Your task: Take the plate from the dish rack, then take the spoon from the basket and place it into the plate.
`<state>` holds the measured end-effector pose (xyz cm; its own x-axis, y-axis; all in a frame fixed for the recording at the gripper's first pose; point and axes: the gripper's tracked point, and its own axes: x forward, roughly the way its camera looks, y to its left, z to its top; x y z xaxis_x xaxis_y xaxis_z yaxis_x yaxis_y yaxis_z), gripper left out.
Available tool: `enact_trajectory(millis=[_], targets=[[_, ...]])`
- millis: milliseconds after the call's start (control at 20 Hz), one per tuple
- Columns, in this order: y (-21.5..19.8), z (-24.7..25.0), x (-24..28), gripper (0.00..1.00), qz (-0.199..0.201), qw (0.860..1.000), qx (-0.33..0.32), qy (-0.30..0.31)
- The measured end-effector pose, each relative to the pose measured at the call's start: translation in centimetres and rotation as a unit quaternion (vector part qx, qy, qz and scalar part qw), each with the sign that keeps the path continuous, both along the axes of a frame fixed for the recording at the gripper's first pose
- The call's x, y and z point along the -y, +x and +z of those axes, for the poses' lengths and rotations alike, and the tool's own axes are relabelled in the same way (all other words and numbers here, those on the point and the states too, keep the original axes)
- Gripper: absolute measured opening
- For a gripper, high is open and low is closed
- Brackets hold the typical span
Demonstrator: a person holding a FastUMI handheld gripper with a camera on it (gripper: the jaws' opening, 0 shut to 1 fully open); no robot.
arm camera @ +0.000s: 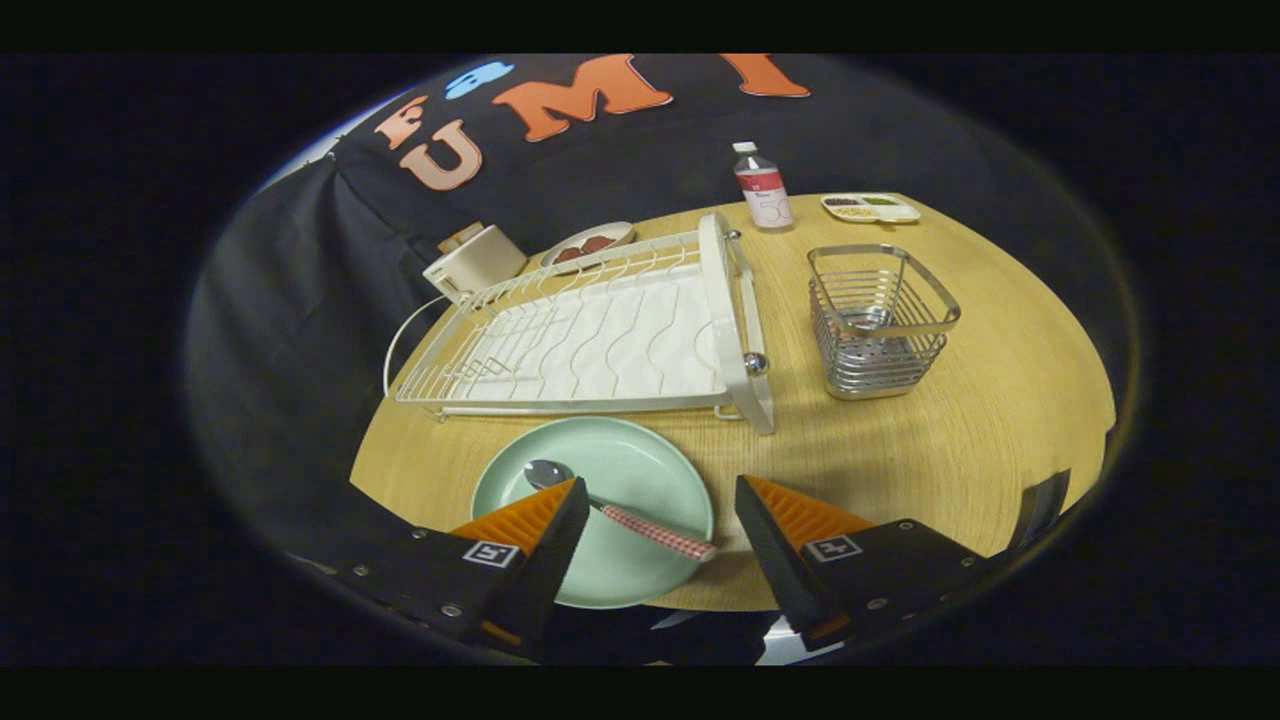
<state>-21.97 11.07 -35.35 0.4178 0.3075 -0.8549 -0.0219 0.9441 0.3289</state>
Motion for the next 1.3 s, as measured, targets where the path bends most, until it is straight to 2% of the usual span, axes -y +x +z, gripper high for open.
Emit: enact_trajectory(millis=[200, 500, 750, 950, 1200, 1300], targets=[[2.4, 3.4, 1.1, 0.97, 0.005, 0.998, 0.052, -0.029], [8.2, 12.6, 1.5, 0.97, -0.005, 0.984, 0.175, -0.046], [12.9, 21.1, 2.3, 0.97, -0.030, 0.955, 0.289, -0.062], [15.0, 26.3, 2.9, 0.97, -0.049, 0.931, 0.354, -0.068], [16.6, 30.4, 4.0, 0.96, -0.068, 0.903, 0.417, -0.083], [16.7, 31.0, 4.5, 0.96, -0.077, 0.896, 0.429, -0.088]])
